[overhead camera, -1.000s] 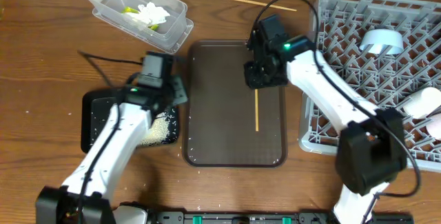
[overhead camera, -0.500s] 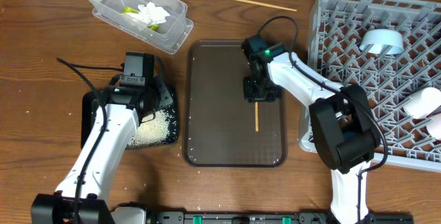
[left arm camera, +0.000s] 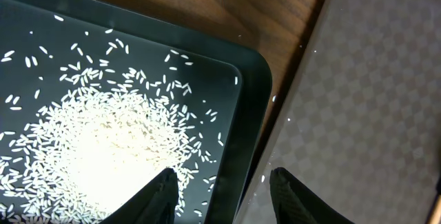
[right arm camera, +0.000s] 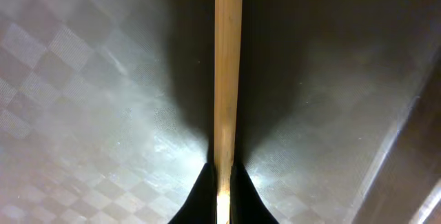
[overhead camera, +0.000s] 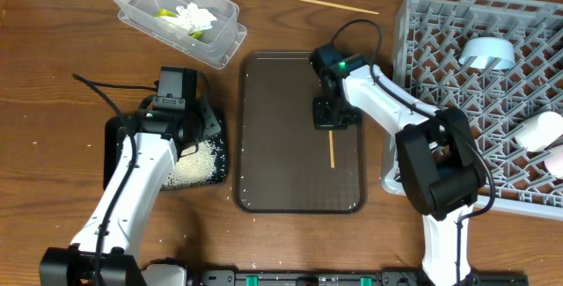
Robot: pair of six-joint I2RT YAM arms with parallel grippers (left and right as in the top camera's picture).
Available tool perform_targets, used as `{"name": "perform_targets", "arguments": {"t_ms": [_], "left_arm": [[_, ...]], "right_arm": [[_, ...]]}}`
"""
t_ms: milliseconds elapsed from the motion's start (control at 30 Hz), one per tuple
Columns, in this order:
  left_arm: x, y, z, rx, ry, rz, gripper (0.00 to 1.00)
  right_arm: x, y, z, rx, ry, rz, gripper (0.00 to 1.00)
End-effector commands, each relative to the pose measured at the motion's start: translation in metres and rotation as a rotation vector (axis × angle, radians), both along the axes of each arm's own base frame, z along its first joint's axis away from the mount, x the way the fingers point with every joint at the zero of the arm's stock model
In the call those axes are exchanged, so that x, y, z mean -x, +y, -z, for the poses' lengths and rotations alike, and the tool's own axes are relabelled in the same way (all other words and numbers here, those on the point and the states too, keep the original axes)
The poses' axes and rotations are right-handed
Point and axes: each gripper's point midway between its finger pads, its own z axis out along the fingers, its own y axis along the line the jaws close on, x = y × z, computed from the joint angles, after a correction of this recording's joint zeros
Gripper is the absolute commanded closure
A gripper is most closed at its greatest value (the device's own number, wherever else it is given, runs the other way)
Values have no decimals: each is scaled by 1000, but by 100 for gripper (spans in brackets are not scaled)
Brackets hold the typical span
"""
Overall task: Sort waste into correct bins and load items into the dishwasher rack
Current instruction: 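Carry the chopstick with the right gripper and drop it into the rack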
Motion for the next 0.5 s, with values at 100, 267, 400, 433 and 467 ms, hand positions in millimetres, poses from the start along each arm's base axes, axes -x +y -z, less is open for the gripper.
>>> {"name": "perform_targets", "arguments": {"t_ms": [100,267,400,433,467], "left_arm": [[-1,2,-2,-6,-10,-1,53],[-1,2,-2,-6,-10,-1,53],[-1,2,-2,-6,-10,-1,53],[-1,2,-2,-6,-10,-1,53],[-1,2,-2,-6,-10,-1,53]], "right_arm": [[-44,-34,-81,-51,-168,-30,99],[-66,-85,-154,-63,-342,28,99],[-63,-128,-162,-32,-333,100,99],[-59,-138,-159,-23,-309,119,99],[-56,-146,-154,-16,-286,127,99]]}}
